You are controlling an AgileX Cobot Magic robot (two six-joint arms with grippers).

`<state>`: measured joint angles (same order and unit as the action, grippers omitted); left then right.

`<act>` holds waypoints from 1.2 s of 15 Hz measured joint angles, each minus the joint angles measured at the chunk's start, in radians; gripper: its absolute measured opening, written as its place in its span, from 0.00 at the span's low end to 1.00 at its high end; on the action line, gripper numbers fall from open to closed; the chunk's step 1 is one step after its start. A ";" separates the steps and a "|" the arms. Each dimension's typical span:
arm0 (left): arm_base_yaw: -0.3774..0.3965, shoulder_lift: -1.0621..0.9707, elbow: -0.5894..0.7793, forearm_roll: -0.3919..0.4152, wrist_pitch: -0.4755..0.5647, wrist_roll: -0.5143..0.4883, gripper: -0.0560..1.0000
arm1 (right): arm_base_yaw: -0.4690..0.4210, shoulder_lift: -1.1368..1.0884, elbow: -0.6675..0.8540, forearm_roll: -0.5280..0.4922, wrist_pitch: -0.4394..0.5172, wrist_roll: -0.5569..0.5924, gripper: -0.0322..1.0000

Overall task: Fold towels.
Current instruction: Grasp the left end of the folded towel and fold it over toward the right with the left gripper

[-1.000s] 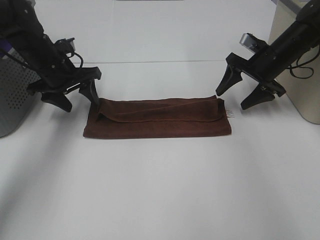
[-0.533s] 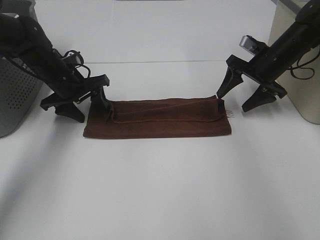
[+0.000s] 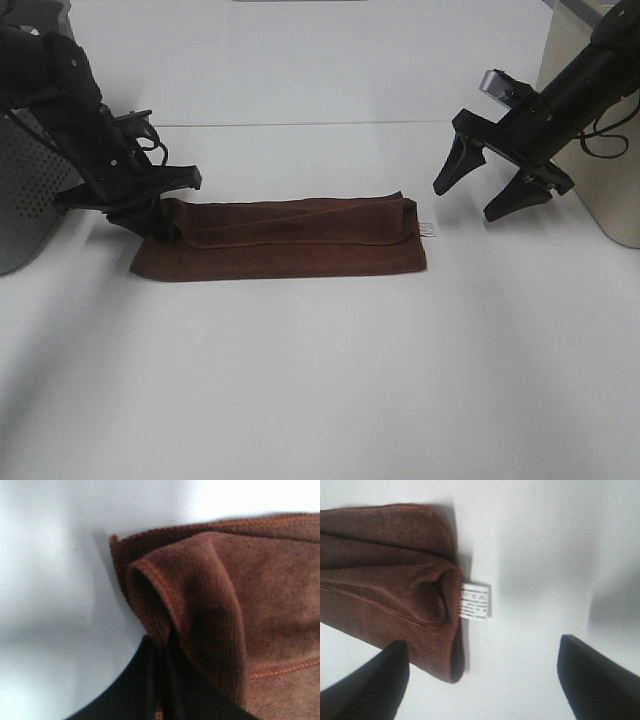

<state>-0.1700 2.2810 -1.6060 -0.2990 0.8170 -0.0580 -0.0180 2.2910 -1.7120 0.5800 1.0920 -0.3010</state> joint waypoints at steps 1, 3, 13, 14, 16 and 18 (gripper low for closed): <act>0.001 -0.022 0.001 0.046 0.002 -0.022 0.06 | 0.000 0.000 0.000 0.000 0.000 0.000 0.77; 0.001 -0.087 0.001 0.079 0.021 -0.037 0.06 | 0.000 0.000 0.000 0.000 0.000 0.000 0.77; -0.143 -0.146 -0.159 -0.227 0.081 -0.022 0.06 | 0.000 0.000 0.000 0.012 0.008 0.000 0.77; -0.173 -0.118 -0.179 -0.249 0.062 -0.026 0.06 | 0.000 0.000 0.000 0.016 0.016 0.000 0.77; -0.232 -0.058 -0.221 -0.272 0.020 -0.047 0.08 | 0.000 0.000 0.000 0.018 0.027 0.000 0.77; -0.274 0.011 -0.263 -0.282 -0.014 -0.093 0.16 | 0.000 0.000 0.000 0.019 0.028 0.000 0.77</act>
<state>-0.4440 2.2920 -1.8690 -0.5810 0.8030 -0.1510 -0.0180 2.2910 -1.7120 0.5990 1.1200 -0.3010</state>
